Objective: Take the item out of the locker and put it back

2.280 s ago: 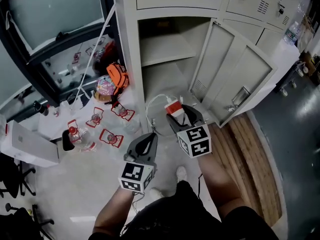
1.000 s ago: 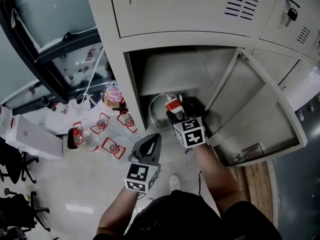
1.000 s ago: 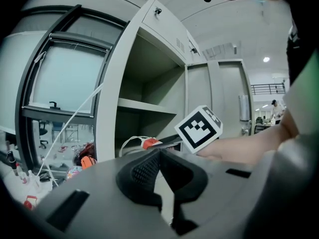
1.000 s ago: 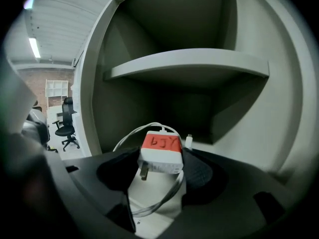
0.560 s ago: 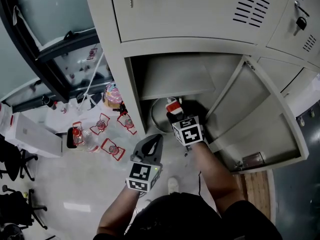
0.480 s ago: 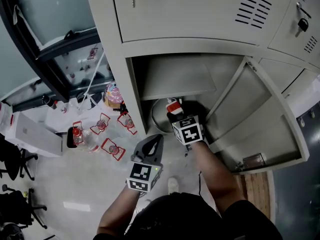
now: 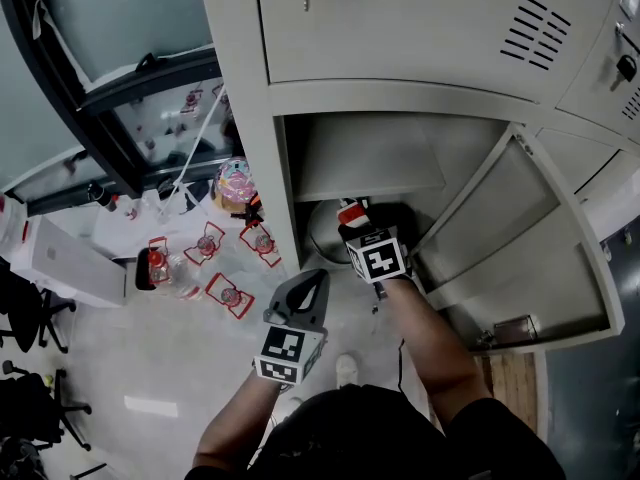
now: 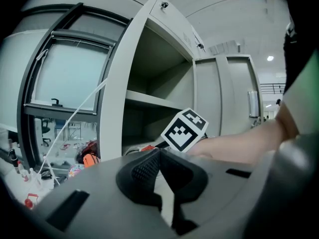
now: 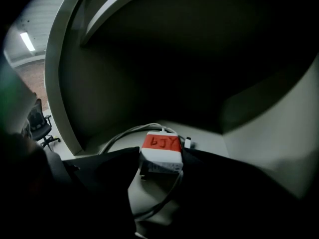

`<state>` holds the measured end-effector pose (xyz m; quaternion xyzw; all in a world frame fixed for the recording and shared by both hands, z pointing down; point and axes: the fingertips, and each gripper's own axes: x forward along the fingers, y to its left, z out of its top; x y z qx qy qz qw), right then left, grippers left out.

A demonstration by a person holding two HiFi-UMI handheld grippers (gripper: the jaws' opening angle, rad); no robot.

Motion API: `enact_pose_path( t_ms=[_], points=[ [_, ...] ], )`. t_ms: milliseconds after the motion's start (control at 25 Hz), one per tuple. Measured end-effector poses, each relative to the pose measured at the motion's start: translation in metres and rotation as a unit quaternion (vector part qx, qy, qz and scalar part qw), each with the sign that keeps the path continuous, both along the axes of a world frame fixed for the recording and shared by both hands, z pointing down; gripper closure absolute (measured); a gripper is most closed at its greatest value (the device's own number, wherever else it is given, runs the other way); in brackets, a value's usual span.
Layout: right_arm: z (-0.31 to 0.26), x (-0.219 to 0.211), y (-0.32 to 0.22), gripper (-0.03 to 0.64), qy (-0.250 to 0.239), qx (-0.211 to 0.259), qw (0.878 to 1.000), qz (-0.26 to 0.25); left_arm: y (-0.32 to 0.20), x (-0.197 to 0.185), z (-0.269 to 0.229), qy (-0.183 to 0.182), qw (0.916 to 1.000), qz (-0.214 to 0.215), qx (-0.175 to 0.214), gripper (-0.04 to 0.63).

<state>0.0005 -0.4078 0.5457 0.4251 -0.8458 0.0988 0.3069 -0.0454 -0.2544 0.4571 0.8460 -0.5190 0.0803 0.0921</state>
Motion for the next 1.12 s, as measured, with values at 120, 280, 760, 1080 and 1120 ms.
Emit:
enact_pose_path(
  t_ms=[120,280,760,1080,1120],
  points=[
    [0.007,0.000,-0.001,0.346,0.006,-0.011,1.000,0.002,0.001,-0.002,0.002,0.001,1.0000,0.000,-0.006,0.592],
    [0.010,0.000,-0.002,0.345,0.014,-0.017,1.000,0.002,0.002,-0.005,0.006,0.000,0.9999,0.001,-0.012,0.592],
    [0.013,-0.001,-0.002,0.341,0.022,-0.021,1.000,0.000,0.005,-0.006,0.003,0.005,1.0000,-0.001,-0.004,0.592],
    [0.006,-0.002,0.000,0.293,0.012,-0.006,1.000,-0.001,0.016,-0.012,0.000,0.002,1.0000,-0.003,-0.005,0.592],
    [0.003,-0.001,0.001,0.293,0.011,-0.001,1.000,0.000,0.018,-0.013,-0.002,0.002,1.0000,-0.004,-0.002,0.592]
  ],
)
